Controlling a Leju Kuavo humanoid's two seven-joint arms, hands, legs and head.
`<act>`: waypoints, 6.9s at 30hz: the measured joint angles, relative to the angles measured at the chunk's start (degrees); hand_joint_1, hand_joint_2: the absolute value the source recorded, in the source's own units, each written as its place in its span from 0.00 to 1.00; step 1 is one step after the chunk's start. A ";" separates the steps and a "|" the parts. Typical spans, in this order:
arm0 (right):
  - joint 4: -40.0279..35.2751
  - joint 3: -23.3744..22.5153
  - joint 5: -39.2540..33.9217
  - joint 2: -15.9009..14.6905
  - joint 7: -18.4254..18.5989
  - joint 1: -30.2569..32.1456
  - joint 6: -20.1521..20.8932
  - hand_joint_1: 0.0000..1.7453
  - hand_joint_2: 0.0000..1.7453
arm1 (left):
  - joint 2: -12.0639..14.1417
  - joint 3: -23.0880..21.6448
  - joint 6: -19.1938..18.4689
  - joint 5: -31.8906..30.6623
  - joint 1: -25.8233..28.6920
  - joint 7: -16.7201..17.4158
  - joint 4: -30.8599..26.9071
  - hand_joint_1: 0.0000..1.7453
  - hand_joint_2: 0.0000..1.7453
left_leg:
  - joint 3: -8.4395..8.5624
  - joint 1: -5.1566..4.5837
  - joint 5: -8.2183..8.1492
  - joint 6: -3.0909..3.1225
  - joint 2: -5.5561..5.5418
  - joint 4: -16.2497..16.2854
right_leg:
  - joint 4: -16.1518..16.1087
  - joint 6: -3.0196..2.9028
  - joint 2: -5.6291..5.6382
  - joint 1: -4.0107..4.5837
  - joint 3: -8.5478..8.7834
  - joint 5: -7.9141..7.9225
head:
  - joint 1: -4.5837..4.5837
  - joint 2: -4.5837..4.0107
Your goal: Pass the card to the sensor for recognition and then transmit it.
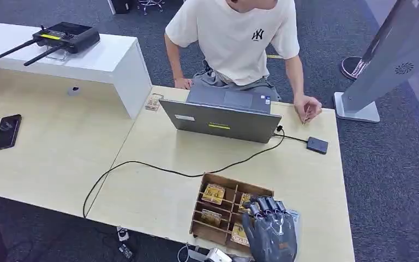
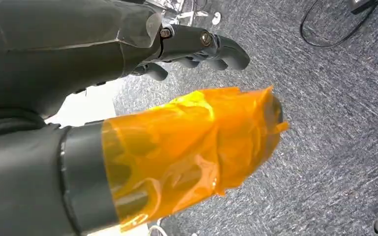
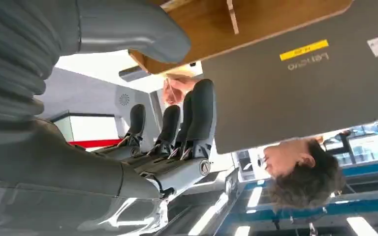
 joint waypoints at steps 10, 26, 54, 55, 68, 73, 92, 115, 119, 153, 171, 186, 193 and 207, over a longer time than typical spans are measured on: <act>2.51 0.11 -0.17 0.00 0.07 -1.00 0.09 0.49 1.00 | 0.02 0.00 0.13 0.00 -0.11 -0.15 0.02 0.00 0.00 | 0.00 0.00 0.00 0.00 0.00 0.00 | 0.00 0.00 0.00 0.00 0.00 0.00 | 0.00 0.00; 5.66 0.11 -0.20 0.00 0.61 -1.62 0.57 0.50 1.00 | 0.09 0.00 0.55 0.20 -0.25 -0.20 0.18 0.00 0.00 | 0.00 0.00 0.00 0.00 0.00 0.00 | 0.00 0.00 0.00 0.00 0.00 0.00 | 0.00 0.00; 9.03 -1.64 1.03 0.17 1.86 -2.64 0.92 0.50 1.00 | 0.09 0.00 0.70 0.26 -0.40 -0.20 0.31 0.00 0.00 | 0.00 0.00 0.00 0.00 0.00 0.00 | 0.00 0.00 0.00 0.00 0.00 0.00 | 0.00 0.00; 9.11 -1.71 1.07 0.20 1.88 -2.64 0.92 0.50 1.00 | 0.09 0.00 0.70 0.26 -0.40 -0.20 0.31 0.00 0.00 | 0.00 0.00 0.00 0.00 0.00 0.00 | 0.00 0.00 0.00 0.00 0.00 0.00 | 0.00 0.00; 10.27 -3.04 2.05 0.66 2.14 -3.07 1.01 0.83 1.00 | 0.09 -0.02 0.72 0.26 -0.52 -0.20 0.31 0.00 0.00 | 0.01 0.00 0.01 0.00 0.00 0.00 | 0.00 0.00 0.00 0.00 0.01 0.00 | 0.00 0.00; 10.58 -3.48 2.12 0.66 2.40 -3.07 0.87 0.92 1.00 | 0.07 -0.02 0.72 0.18 -0.51 -0.17 0.31 0.00 0.00 | 0.01 -0.01 0.00 0.00 0.00 0.00 | 0.00 0.00 0.00 0.00 0.01 0.00 | 0.00 0.00; 8.70 -4.33 0.66 0.66 2.38 -2.29 0.57 0.99 1.00 | -0.02 -0.02 0.85 0.17 -0.27 -0.17 0.31 0.00 0.00 | 0.01 -0.01 0.00 0.00 0.00 0.00 | 0.00 0.00 0.00 0.00 0.01 0.00 | 0.00 0.00; -9.95 -6.73 -14.10 -0.44 -4.44 3.32 0.33 1.00 1.00 | -1.86 0.00 -0.24 0.04 1.81 -0.24 -2.23 0.00 0.00 | 0.00 -0.02 -0.01 0.02 0.00 0.00 | -0.01 0.00 0.00 0.00 0.00 0.00 | 0.00 0.00; -14.15 -7.83 -18.97 -0.74 -6.60 4.66 0.31 1.00 1.00 | -2.21 0.20 -0.39 -0.52 2.22 -0.81 -2.71 0.00 0.00 | 0.00 -0.01 -0.02 0.02 0.01 0.00 | -0.01 0.00 0.00 0.00 0.00 0.00 | 0.00 0.00; -26.16 -14.36 -32.44 0.70 -17.27 4.94 4.02 1.00 1.00 | -2.69 1.20 -0.52 -1.55 2.43 -1.99 -3.48 0.00 0.00 | 0.02 -0.01 -0.01 0.02 0.01 0.00 | 0.00 0.00 0.00 0.00 0.01 0.00 | 0.00 0.00; -24.79 -14.38 -34.12 4.09 -17.27 -4.50 6.65 1.00 1.00 | -2.21 -2.10 -0.50 -1.55 0.65 -1.73 -3.34 0.00 0.00 | 0.01 -0.01 0.01 0.01 0.00 0.00 | 0.02 -0.01 0.00 0.00 0.02 0.01 | 0.00 0.00; -11.03 -14.36 -27.67 8.24 -6.71 -22.69 13.92 1.00 1.00 | -0.94 -9.68 -0.81 -1.35 -3.23 0.63 -0.26 0.00 0.00 | 0.02 0.00 0.15 -0.08 -0.01 0.01 | 0.06 -0.02 -0.01 0.00 0.03 0.10 | -0.02 0.00; -2.13 -14.36 -23.26 10.32 -3.28 -28.88 14.97 1.00 1.00 | -0.48 -12.70 -1.40 -1.18 -4.41 1.27 0.79 0.00 0.00 | 0.00 0.01 0.15 -0.08 -0.05 0.01 | 0.07 -0.02 -0.02 0.00 0.02 0.10 | 0.00 0.00; 14.23 -14.54 -12.98 12.48 0.90 -35.07 16.17 0.00 1.00 | 0.44 -17.92 -2.40 1.75 -5.36 2.38 1.38 0.00 0.00 | 0.01 0.01 0.16 -0.09 -0.04 0.03 | 0.06 -0.02 -0.02 0.00 0.00 0.10 | 0.00 0.00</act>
